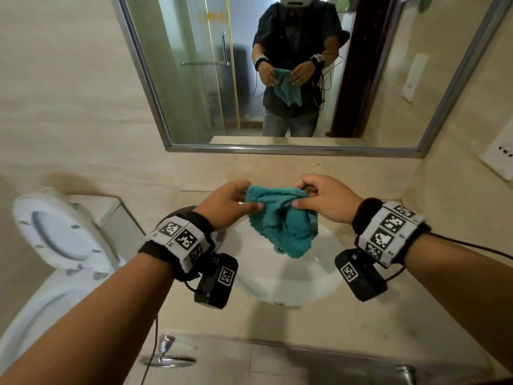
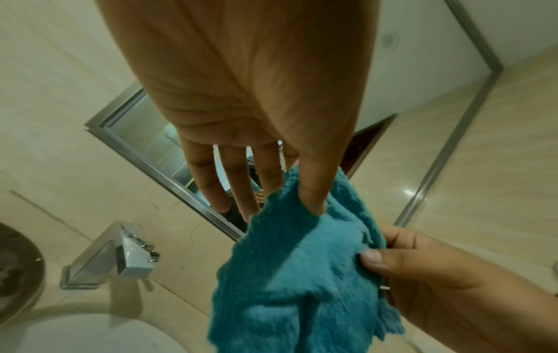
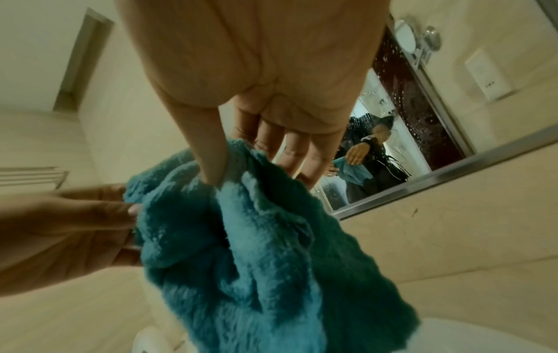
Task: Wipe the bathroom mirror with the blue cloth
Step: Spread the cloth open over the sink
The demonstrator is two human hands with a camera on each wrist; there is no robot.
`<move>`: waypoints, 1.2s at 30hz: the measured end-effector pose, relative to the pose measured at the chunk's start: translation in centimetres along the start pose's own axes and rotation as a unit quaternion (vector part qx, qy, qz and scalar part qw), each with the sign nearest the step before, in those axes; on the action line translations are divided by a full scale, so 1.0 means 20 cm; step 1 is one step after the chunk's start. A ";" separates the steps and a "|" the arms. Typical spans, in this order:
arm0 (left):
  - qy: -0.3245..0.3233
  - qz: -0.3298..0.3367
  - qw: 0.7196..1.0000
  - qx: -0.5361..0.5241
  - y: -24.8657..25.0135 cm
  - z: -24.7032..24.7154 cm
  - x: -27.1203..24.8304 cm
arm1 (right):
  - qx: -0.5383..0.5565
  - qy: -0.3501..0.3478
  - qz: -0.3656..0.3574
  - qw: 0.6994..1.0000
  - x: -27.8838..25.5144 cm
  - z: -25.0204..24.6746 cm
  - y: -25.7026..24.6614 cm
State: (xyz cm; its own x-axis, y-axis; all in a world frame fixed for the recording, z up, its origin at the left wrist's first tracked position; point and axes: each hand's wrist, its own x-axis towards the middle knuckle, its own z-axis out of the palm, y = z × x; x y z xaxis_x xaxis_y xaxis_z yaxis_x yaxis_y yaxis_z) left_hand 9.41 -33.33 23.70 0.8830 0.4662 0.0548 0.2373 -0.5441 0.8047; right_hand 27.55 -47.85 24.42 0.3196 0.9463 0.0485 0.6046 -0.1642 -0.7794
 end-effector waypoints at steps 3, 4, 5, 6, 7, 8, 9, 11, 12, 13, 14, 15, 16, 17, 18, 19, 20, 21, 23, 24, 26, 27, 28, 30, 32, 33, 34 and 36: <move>0.005 -0.008 0.998 -0.064 -0.07 -0.11 -0.05 | 0.053 -0.001 0.009 0.999 0.05 0.09 -0.09; 0.014 -0.008 0.997 -0.074 -0.10 -0.15 -0.07 | 0.067 -0.003 0.012 0.998 0.07 0.13 -0.13; 0.025 -0.009 0.996 -0.080 -0.12 -0.19 -0.07 | 0.083 -0.004 0.018 0.996 0.08 0.17 -0.16; 0.031 -0.012 0.996 -0.081 -0.15 -0.22 -0.08 | 0.099 -0.006 0.025 0.995 0.10 0.21 -0.19; 0.032 -0.016 0.997 -0.069 -0.18 -0.25 -0.08 | 0.113 -0.004 0.032 0.993 0.12 0.25 -0.21; 0.032 -0.019 0.998 -0.050 -0.21 -0.27 -0.08 | 0.116 0.004 0.038 0.993 0.14 0.29 -0.23; 0.033 -0.016 0.999 -0.035 -0.22 -0.28 -0.09 | 0.107 0.018 0.041 0.993 0.16 0.32 -0.25; 0.026 -0.005 0.999 -0.032 -0.25 -0.30 -0.10 | 0.082 0.048 0.037 0.995 0.18 0.37 -0.27; 0.014 -0.004 0.999 -0.044 -0.26 -0.31 -0.10 | 0.064 0.060 0.033 0.996 0.19 0.40 -0.29; -0.008 -0.009 0.998 -0.063 -0.28 -0.33 -0.11 | 0.042 0.070 0.030 0.996 0.20 0.42 -0.30; -0.035 -0.017 0.997 -0.070 -0.31 -0.35 -0.12 | 0.020 0.076 0.031 0.996 0.20 0.43 -0.31; -0.063 -0.020 0.996 -0.053 -0.33 -0.37 -0.13 | -0.002 0.081 0.033 0.996 0.21 0.45 -0.31; -0.084 -0.021 0.996 -0.027 -0.36 -0.40 -0.14 | -0.023 0.084 0.034 0.996 0.21 0.46 -0.31; -0.097 -0.023 0.995 -0.013 -0.39 -0.42 -0.14 | -0.042 0.083 0.035 0.995 0.22 0.47 -0.32; -0.102 -0.027 0.994 -0.011 -0.42 -0.44 -0.15 | -0.058 0.081 0.037 0.994 0.22 0.48 -0.32; -0.101 -0.030 0.994 -0.011 -0.44 -0.46 -0.15 | -0.068 0.080 0.039 0.994 0.23 0.48 -0.33; -0.095 -0.032 0.995 -0.007 -0.47 -0.47 -0.15 | -0.079 0.079 0.043 0.993 0.23 0.49 -0.34; -0.089 -0.036 0.995 0.004 -0.48 -0.47 -0.16 | -0.094 0.079 0.049 0.991 0.23 0.49 -0.36; -0.073 -0.036 0.997 0.006 -0.49 -0.49 -0.16 | -0.099 0.073 0.074 0.990 0.25 0.49 -0.38; -0.060 -0.033 0.998 -0.004 -0.50 -0.50 -0.16 | -0.070 0.059 0.092 0.992 0.25 0.48 -0.40; -0.047 -0.035 0.997 -0.040 -0.49 -0.52 -0.16 | 0.014 -0.003 0.143 0.990 0.24 0.45 -0.42; -0.051 -0.039 0.996 -0.059 -0.49 -0.54 -0.16 | 0.017 -0.049 0.164 0.985 0.23 0.44 -0.43; -0.056 -0.039 0.995 -0.070 -0.48 -0.55 -0.16 | -0.031 -0.099 0.171 0.980 0.21 0.42 -0.43; -0.062 -0.039 0.995 -0.070 -0.48 -0.59 -0.17 | -0.188 -0.142 0.170 0.957 0.21 0.41 -0.40; -0.055 -0.049 0.995 -0.074 -0.49 -0.61 -0.16 | -0.227 -0.125 0.171 0.951 0.21 0.39 -0.38; -0.047 -0.054 0.994 -0.077 -0.50 -0.62 -0.16 | -0.202 -0.112 0.172 0.958 0.21 0.39 -0.37; -0.035 -0.060 0.995 -0.077 -0.50 -0.63 -0.16 | -0.172 -0.096 0.170 0.966 0.21 0.38 -0.36; 0.000 -0.074 0.995 -0.061 -0.52 -0.62 -0.17 | -0.120 -0.044 0.164 0.978 0.21 0.36 -0.35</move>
State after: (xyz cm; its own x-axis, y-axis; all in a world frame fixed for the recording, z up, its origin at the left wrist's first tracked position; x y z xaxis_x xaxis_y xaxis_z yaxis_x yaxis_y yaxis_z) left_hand -1.05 -20.62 22.54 0.8423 0.5345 -0.0690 0.3129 -0.3808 0.8701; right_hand 19.49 -40.69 25.64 0.4668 0.8506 -0.2420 0.6376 -0.5133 -0.5744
